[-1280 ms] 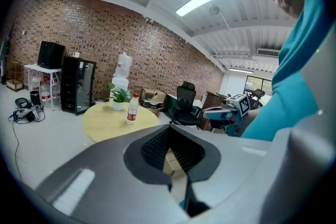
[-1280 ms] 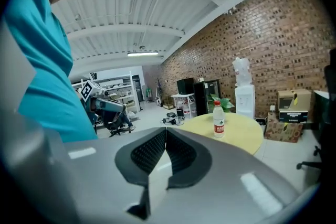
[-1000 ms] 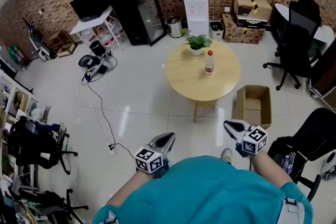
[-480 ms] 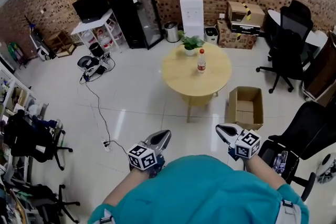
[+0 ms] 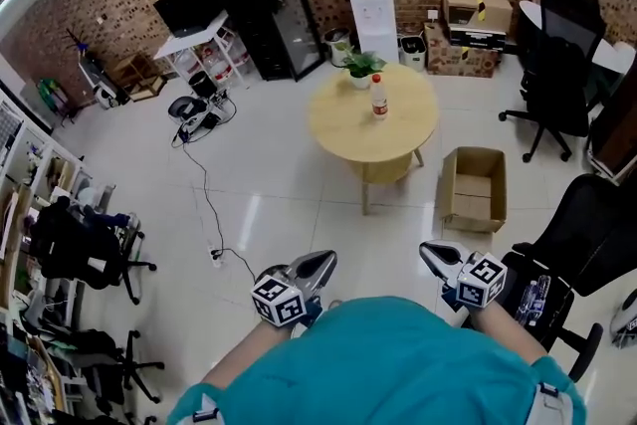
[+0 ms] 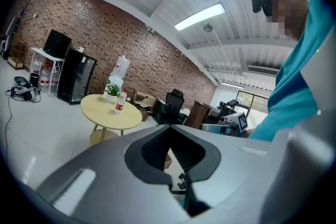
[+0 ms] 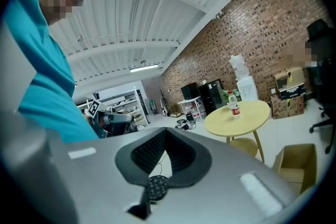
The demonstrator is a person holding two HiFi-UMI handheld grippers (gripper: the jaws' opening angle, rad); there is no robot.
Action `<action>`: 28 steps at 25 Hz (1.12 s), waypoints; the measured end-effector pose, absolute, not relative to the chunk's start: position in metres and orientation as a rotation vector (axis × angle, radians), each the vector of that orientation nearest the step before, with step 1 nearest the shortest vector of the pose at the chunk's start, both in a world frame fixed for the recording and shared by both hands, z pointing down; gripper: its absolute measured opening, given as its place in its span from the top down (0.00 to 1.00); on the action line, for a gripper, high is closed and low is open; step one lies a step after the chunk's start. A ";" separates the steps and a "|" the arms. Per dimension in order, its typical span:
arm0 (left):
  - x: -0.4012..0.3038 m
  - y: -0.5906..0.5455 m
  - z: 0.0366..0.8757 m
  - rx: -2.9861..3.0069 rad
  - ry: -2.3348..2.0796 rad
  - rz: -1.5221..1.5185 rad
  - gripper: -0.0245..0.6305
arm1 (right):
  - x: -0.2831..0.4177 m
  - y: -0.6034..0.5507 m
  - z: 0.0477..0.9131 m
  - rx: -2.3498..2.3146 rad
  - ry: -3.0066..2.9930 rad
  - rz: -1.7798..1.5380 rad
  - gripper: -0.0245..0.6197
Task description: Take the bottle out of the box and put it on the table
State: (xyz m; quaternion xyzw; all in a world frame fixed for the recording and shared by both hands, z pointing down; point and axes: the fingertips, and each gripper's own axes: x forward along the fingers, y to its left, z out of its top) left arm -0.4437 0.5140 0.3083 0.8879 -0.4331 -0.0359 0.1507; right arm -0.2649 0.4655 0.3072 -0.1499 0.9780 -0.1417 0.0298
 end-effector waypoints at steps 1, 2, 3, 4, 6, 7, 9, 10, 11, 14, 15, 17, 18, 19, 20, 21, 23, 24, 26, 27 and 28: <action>-0.445 0.517 0.307 2.556 -1.238 -0.108 0.96 | -0.265 0.469 0.307 -0.476 3.022 -0.428 0.96; -0.448 0.521 0.306 2.561 -1.230 -0.116 0.96 | -0.267 0.472 0.305 -0.488 3.034 -0.412 0.96; -0.451 0.524 0.305 2.566 -1.221 -0.123 0.96 | -0.269 0.476 0.303 -0.497 3.047 -0.390 0.96; -0.455 0.528 0.306 2.572 -1.209 -0.128 0.96 | -0.272 0.478 0.301 -0.507 3.057 -0.369 0.96; -0.465 0.535 0.306 2.584 -1.187 -0.132 0.96 | -0.280 0.482 0.299 -0.548 3.055 -0.361 0.96; -0.472 0.539 0.305 2.591 -1.180 -0.133 0.96 | -0.286 0.484 0.299 -0.579 3.051 -0.363 0.96; -0.490 0.546 0.300 2.613 -1.174 -0.133 0.96 | -0.303 0.489 0.300 -0.630 3.060 -0.337 0.96; -0.501 0.548 0.296 2.628 -1.172 -0.133 0.96 | -0.313 0.491 0.300 -0.643 3.065 -0.327 0.96; -0.512 0.549 0.291 2.640 -1.168 -0.134 0.96 | -0.325 0.493 0.298 -0.651 3.067 -0.328 0.96; -0.543 0.553 0.284 2.655 -1.144 -0.152 0.96 | -0.362 0.499 0.292 -0.664 3.079 -0.330 0.96; -0.551 0.555 0.284 2.657 -1.135 -0.158 0.96 | -0.372 0.502 0.289 -0.662 3.090 -0.316 0.96; -0.564 0.560 0.285 2.660 -1.121 -0.174 0.96 | -0.388 0.511 0.286 -0.655 3.107 -0.298 0.96; -0.569 0.562 0.286 2.657 -1.117 -0.184 0.96 | -0.394 0.514 0.286 -0.654 3.111 -0.298 0.96; -0.573 0.563 0.287 2.653 -1.112 -0.193 0.96 | -0.398 0.517 0.286 -0.654 3.112 -0.301 0.96; -0.576 0.564 0.287 2.649 -1.107 -0.199 0.96 | -0.402 0.519 0.286 -0.655 3.113 -0.304 0.96; -0.579 0.564 0.288 2.646 -1.103 -0.201 0.96 | -0.405 0.520 0.285 -0.655 3.115 -0.299 0.96; -0.582 0.565 0.291 2.644 -1.094 -0.199 0.96 | -0.410 0.522 0.284 -0.655 3.124 -0.282 0.96; -0.584 0.566 0.292 2.645 -1.091 -0.200 0.96 | -0.412 0.522 0.284 -0.657 3.124 -0.281 0.96; -0.588 0.567 0.294 2.646 -1.088 -0.206 0.96 | -0.418 0.524 0.288 -0.657 3.128 -0.283 0.96; -0.589 0.568 0.294 2.645 -1.088 -0.209 0.96 | -0.420 0.526 0.289 -0.655 3.134 -0.280 0.96; -0.591 0.568 0.294 2.645 -1.088 -0.211 0.96 | -0.422 0.527 0.289 -0.651 3.140 -0.274 0.96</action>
